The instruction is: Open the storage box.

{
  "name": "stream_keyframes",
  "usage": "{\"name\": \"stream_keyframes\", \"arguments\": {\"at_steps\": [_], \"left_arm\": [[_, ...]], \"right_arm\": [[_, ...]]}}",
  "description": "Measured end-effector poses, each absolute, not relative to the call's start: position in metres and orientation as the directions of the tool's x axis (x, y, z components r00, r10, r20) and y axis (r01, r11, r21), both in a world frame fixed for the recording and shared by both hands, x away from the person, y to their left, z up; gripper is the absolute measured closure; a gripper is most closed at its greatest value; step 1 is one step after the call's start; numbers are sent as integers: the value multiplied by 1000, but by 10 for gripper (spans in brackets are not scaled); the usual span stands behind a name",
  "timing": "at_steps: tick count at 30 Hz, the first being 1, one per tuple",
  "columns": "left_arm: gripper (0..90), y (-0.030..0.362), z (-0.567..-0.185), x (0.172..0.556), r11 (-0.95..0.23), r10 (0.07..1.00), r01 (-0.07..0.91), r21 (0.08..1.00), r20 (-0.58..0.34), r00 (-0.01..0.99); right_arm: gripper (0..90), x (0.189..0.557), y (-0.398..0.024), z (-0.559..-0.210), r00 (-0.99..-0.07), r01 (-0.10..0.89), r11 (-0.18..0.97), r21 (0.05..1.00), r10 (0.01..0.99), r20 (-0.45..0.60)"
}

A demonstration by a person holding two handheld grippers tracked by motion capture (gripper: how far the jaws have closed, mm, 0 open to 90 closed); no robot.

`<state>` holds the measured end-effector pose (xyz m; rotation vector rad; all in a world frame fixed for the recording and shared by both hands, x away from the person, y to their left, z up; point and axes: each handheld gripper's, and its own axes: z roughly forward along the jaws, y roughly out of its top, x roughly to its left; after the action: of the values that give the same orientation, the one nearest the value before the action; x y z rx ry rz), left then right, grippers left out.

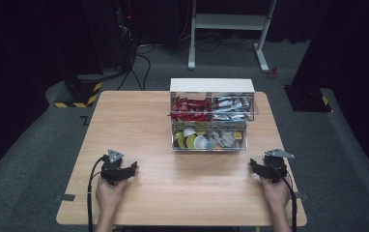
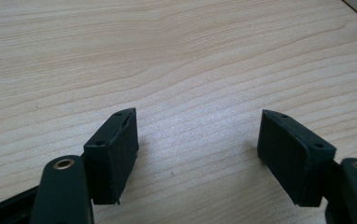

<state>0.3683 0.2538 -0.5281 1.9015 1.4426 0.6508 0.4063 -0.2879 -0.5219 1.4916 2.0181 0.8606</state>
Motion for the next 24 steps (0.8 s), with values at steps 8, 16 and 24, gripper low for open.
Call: {"name": "stream_keyframes", "arguments": {"at_steps": [8,16,24], "left_arm": [[293,254,-528,368,-178,963,637,750,0,270],[293,254,-528,368,-178,963,637,750,1,269],[293,254,-528,368,-178,963,637,750,0,269]], "right_arm": [[354,406,-288,-522,-286,654,204,728,958,-12],[356,405,-286,-522,-265,656,192,730,964,-16],[411,404,-287,-522,-261,656,186,732,965,-11]]}}
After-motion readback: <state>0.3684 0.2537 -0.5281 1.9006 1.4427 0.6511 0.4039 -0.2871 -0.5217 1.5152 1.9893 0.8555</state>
